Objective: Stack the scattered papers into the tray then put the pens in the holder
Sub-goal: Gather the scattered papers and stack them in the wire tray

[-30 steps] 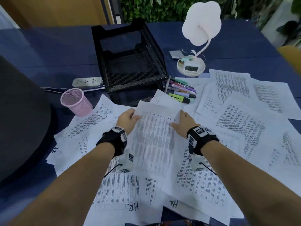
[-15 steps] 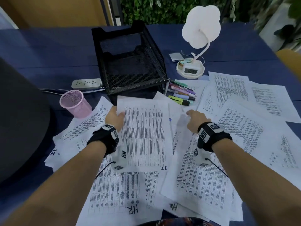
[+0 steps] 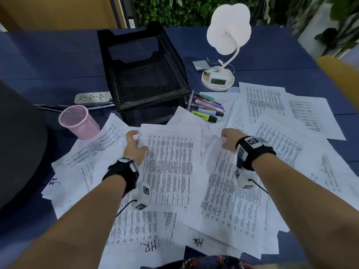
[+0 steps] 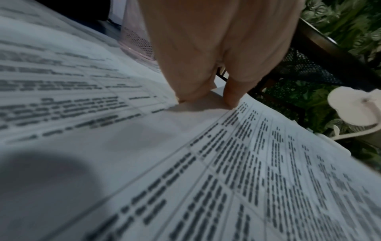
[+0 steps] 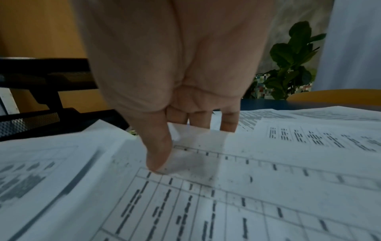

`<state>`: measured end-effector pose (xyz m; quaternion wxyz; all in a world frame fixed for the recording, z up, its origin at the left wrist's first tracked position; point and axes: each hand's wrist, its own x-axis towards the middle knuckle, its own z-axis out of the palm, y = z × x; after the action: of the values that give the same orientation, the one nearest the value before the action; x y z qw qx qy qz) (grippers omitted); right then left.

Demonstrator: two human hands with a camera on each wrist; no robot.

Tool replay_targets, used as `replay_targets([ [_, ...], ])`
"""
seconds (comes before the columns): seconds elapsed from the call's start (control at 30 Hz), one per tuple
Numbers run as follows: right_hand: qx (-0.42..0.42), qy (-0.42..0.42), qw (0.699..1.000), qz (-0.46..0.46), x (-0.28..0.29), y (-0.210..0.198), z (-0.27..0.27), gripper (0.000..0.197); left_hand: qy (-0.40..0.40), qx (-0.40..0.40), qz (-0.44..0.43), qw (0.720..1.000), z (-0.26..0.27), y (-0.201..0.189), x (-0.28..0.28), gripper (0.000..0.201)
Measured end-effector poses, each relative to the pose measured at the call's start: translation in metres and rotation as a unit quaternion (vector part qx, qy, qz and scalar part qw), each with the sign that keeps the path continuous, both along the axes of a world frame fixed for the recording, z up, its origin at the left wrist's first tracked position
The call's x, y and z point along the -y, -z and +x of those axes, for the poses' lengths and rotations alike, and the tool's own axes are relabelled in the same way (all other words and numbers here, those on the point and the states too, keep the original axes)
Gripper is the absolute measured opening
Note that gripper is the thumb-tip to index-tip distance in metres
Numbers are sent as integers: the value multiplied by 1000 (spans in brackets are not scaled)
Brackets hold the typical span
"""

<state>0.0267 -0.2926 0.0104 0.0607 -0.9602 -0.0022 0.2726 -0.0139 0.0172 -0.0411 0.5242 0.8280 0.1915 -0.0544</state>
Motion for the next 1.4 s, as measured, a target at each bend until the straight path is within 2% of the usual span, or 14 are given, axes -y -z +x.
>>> replay_targets([
  [0.1,-10,-35,999,-26,-4,-10,9,38,38,11,7,999,2,3,-5,29],
  [0.3,24,-106,992,-60,-23,-48,27,33,62,-42,20,997,5,2,-3,21],
  [0.53,39,-174,984,-8,-61,-84,47,20,78,-102,-48,991,10,-1,0,24],
  [0.6,37,-171,984,18,-72,-81,51,29,63,-127,-113,983,12,-6,2,24],
  [0.7,47,-138,985,88,-85,-66,50,39,48,-146,-192,969,13,-13,6,40],
  [0.83,108,-70,967,222,-93,-46,46,24,132,-84,-93,983,6,-10,12,39],
  [0.9,118,-40,956,266,-92,-42,48,28,151,-70,-69,984,5,-6,10,41],
  [1.0,130,17,968,216,-76,-35,50,60,107,-62,-90,988,5,-4,0,54],
  [1.07,128,76,977,150,-59,-28,49,82,96,-46,-93,990,5,-5,-7,46],
  [1.1,127,111,975,143,-53,-25,44,92,95,-40,-95,990,5,-8,-9,44],
  [1.17,142,193,948,208,-43,-17,32,103,90,-31,-109,990,4,-13,-12,46],
  [1.23,126,272,903,307,-36,-5,23,98,75,-23,-118,990,5,-14,-9,43],
  [1.3,48,315,875,365,-36,5,10,87,59,-26,-157,985,6,-17,-1,48],
  [1.4,5,294,860,418,-41,16,-5,43,23,-14,-170,985,10,-18,11,72],
])
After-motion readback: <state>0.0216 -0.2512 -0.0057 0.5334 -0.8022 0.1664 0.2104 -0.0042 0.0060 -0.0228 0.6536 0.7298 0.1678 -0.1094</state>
